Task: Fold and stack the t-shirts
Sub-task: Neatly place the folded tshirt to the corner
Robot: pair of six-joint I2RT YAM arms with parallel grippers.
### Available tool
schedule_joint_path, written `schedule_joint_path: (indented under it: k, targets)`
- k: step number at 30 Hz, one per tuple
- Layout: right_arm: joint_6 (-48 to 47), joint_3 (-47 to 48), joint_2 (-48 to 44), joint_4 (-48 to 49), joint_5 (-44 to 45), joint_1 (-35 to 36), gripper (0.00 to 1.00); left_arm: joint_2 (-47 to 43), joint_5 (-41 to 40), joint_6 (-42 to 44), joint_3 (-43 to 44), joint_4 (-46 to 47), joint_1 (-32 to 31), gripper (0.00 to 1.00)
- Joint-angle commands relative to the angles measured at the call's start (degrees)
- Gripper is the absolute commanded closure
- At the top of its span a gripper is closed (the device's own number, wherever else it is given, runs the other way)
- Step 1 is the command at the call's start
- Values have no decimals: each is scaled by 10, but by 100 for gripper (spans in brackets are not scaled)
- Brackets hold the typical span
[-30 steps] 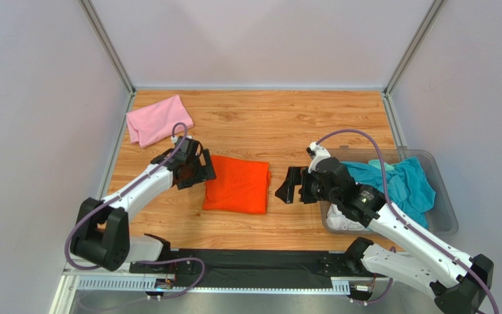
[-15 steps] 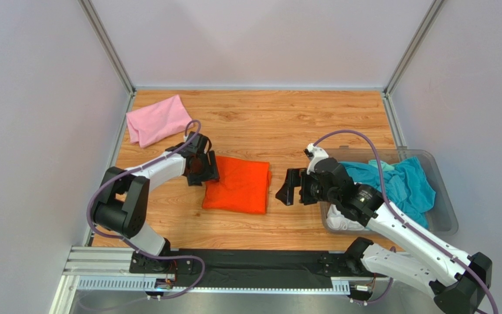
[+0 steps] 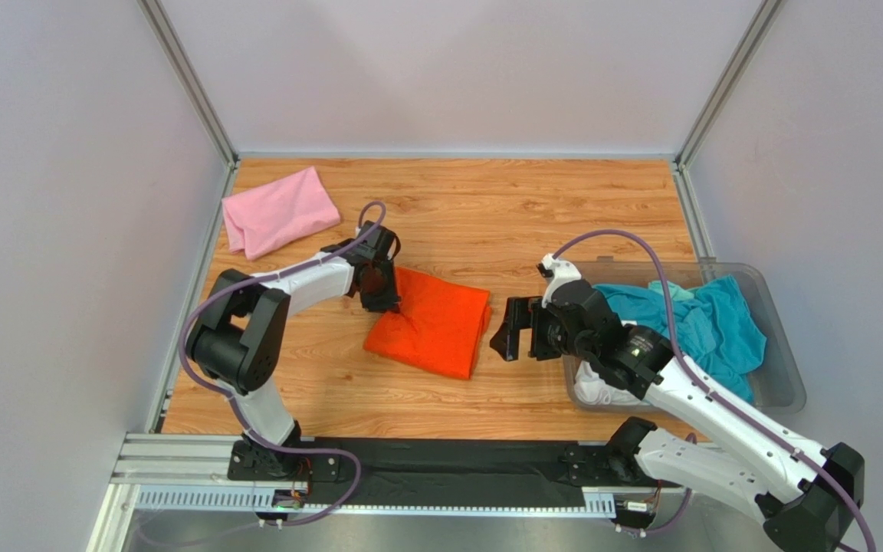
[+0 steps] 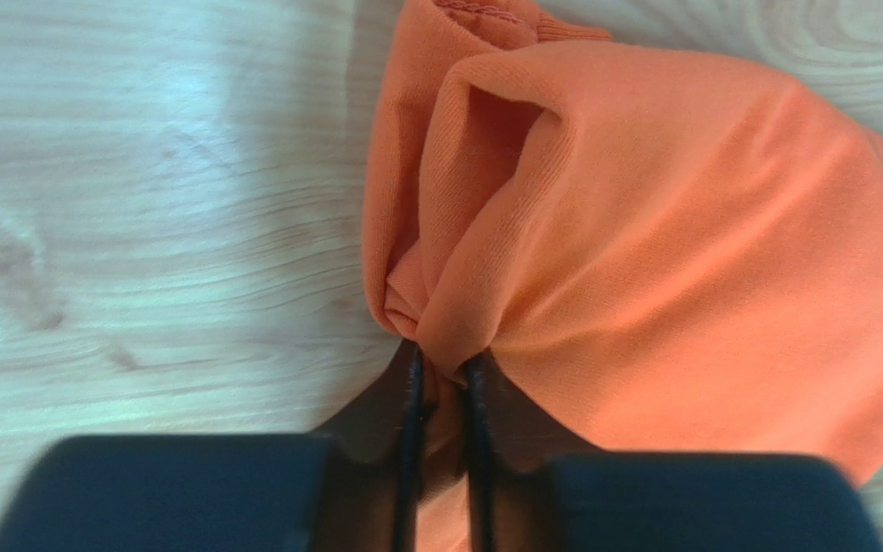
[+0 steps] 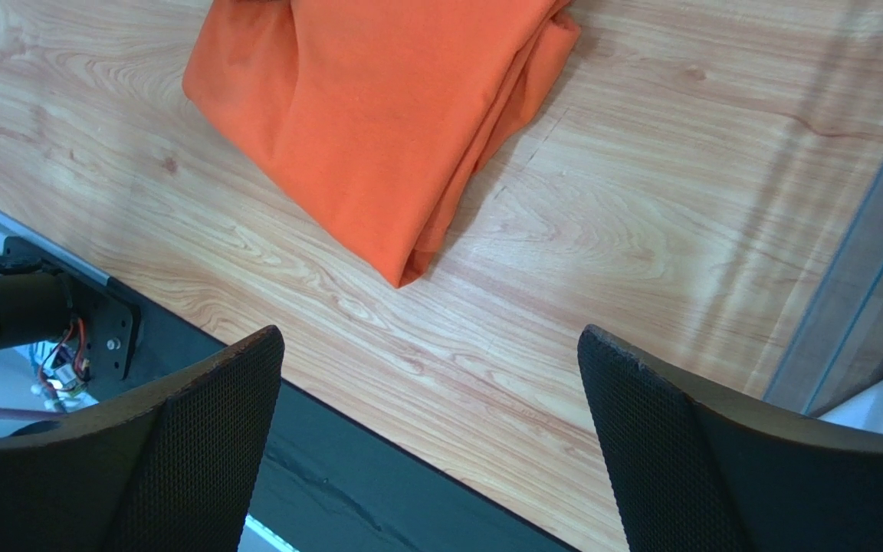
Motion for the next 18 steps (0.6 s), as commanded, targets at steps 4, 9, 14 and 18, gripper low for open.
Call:
schedule_joint_path:
  k: [4, 9, 14, 18]
  targets:
    - [-37, -1, -13, -3, 48, -1, 0, 54, -61, 21, 21, -78, -10, 100]
    - [-59, 1, -18, 1, 80, -1, 0, 41, -173, 36, 112, -125, -9, 100]
    - [-77, -4, -28, 12, 103, -2, 0, 73, -234, 37, 234, -174, 0, 100]
    - [-94, -3, -30, 13, 126, -1, 0, 126, -236, 57, 327, -195, 31, 100]
